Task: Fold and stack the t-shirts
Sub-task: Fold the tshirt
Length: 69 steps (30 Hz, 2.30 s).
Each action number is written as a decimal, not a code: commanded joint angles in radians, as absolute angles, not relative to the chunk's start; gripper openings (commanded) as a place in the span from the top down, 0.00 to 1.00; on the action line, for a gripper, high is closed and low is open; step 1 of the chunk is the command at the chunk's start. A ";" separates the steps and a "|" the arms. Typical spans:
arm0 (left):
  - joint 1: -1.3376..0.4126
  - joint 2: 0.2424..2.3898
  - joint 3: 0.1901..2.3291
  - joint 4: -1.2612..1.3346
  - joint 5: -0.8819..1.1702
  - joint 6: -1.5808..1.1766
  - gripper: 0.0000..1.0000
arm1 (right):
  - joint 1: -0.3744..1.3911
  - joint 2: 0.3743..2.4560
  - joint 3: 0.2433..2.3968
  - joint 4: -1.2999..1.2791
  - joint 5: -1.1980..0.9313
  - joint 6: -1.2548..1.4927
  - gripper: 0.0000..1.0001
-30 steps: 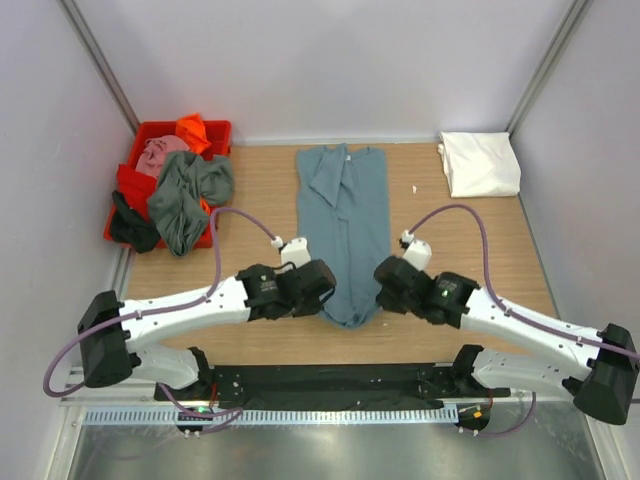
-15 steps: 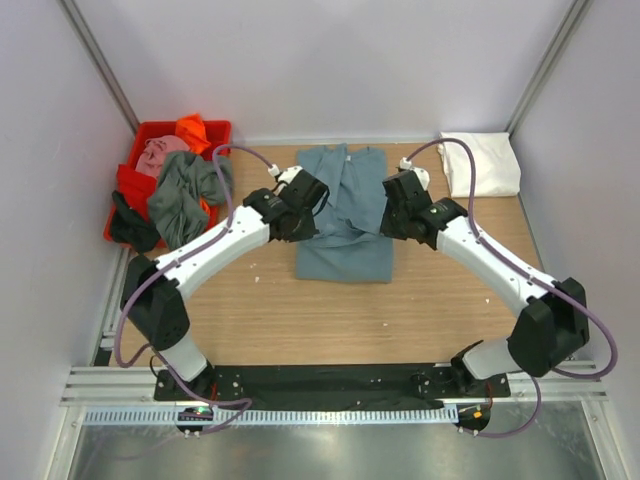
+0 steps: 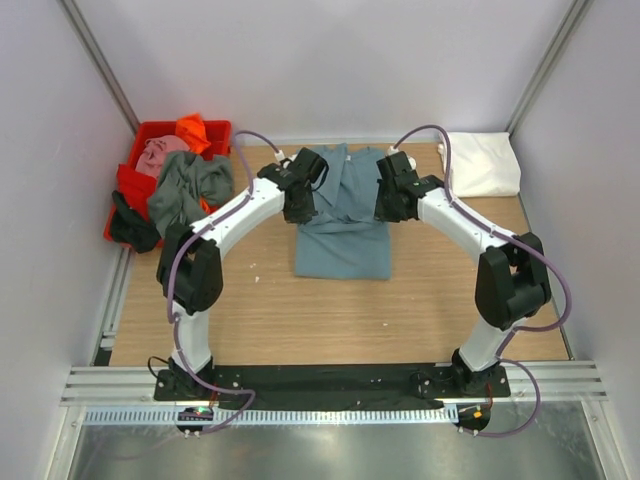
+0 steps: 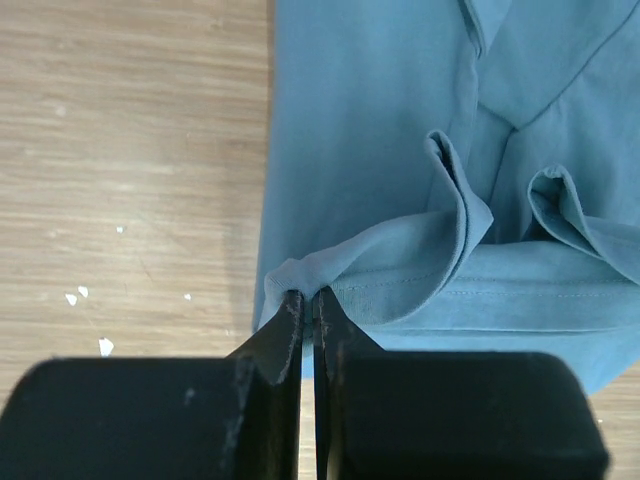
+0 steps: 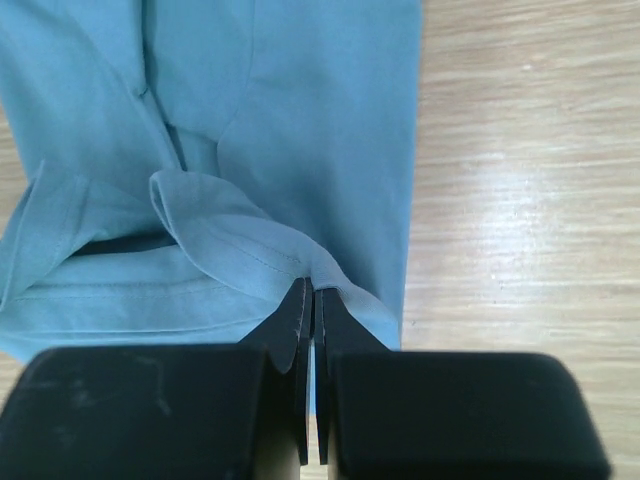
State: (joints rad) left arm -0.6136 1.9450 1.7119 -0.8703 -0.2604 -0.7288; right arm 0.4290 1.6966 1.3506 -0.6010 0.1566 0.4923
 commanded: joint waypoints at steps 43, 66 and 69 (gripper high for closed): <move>-0.529 2.222 1.971 -0.787 -0.092 -0.565 0.42 | 0.288 1.903 1.360 -0.315 -0.359 0.448 0.37; -0.460 1.860 1.659 -0.749 -0.031 -0.617 0.29 | 0.248 1.646 1.272 -0.442 -0.164 0.439 0.21; -0.492 1.769 1.452 -0.642 0.055 -0.658 0.29 | 0.249 1.574 1.093 -0.402 -0.251 0.485 0.24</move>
